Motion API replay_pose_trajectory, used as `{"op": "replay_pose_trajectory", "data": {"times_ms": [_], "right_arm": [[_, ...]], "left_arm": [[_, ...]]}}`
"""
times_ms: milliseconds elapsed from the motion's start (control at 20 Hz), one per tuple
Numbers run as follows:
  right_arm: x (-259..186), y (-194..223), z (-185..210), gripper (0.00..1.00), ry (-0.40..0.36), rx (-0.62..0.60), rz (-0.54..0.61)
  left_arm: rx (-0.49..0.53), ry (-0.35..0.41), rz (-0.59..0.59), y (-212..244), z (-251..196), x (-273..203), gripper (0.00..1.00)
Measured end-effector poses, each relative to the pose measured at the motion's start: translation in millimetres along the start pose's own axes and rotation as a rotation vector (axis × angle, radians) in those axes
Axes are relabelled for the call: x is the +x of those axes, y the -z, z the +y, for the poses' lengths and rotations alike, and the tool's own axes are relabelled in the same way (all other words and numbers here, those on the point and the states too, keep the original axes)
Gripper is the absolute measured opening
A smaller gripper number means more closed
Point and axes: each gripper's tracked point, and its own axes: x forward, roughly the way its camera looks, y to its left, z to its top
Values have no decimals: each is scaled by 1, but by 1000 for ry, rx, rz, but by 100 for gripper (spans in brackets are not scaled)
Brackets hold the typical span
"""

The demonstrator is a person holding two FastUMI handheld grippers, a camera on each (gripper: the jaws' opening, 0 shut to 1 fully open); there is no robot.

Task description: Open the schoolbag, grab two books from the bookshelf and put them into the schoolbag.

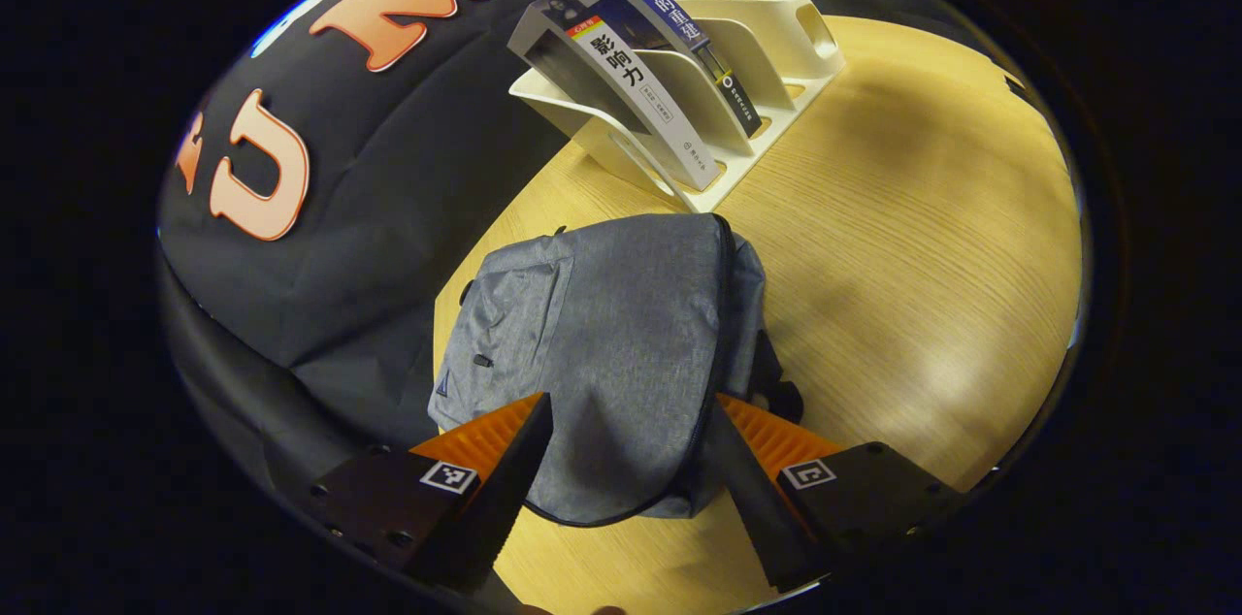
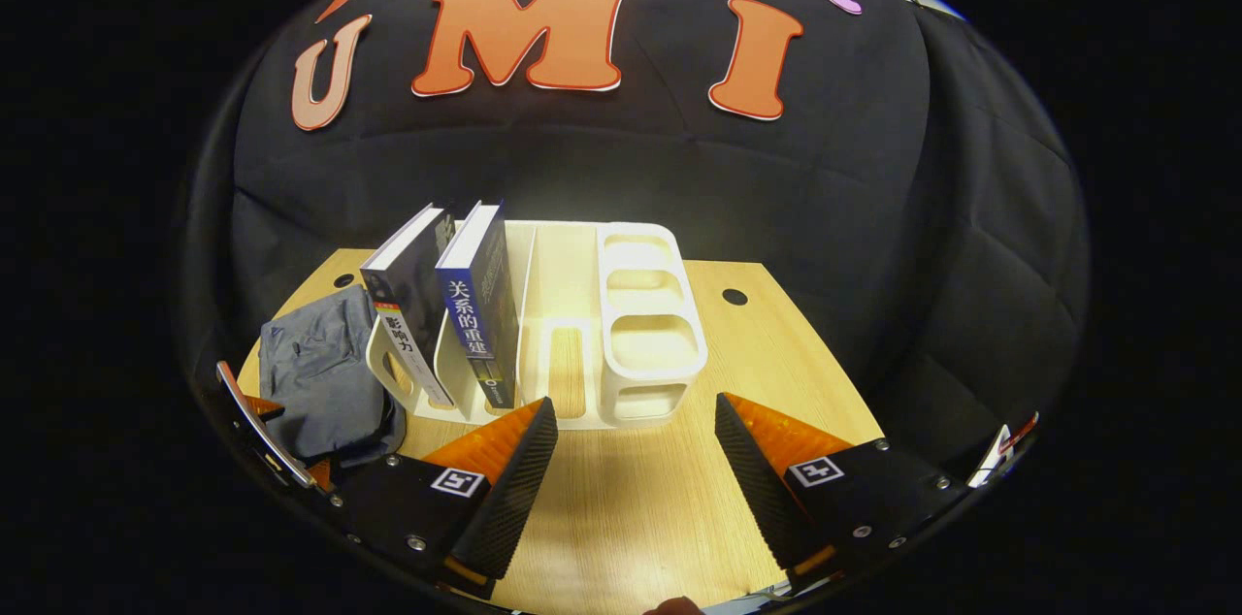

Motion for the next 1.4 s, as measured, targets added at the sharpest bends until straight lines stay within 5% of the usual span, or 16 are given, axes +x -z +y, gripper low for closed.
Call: {"op": "replay_pose_trajectory", "data": {"times_ms": [100,300,600,700,1100,1400], "right_arm": [[3,-2,0,98,-2,4,2],[9,-3,0,98,-2,7,4],[17,-8,7,98,-34,33,19],[20,-13,9,98,-48,32,4],[26,-23,42,98,-109,36,0],[28,-27,89,98,-171,35,6]], "left_arm": [[-11,30,14,1,-4,3,94],[-59,78,39,1,-11,5,70],[-108,58,57,-6,2,9,30],[-122,91,78,-5,1,7,8],[-209,280,103,-18,24,-3,2],[-186,279,64,-42,94,-31,2]]}}
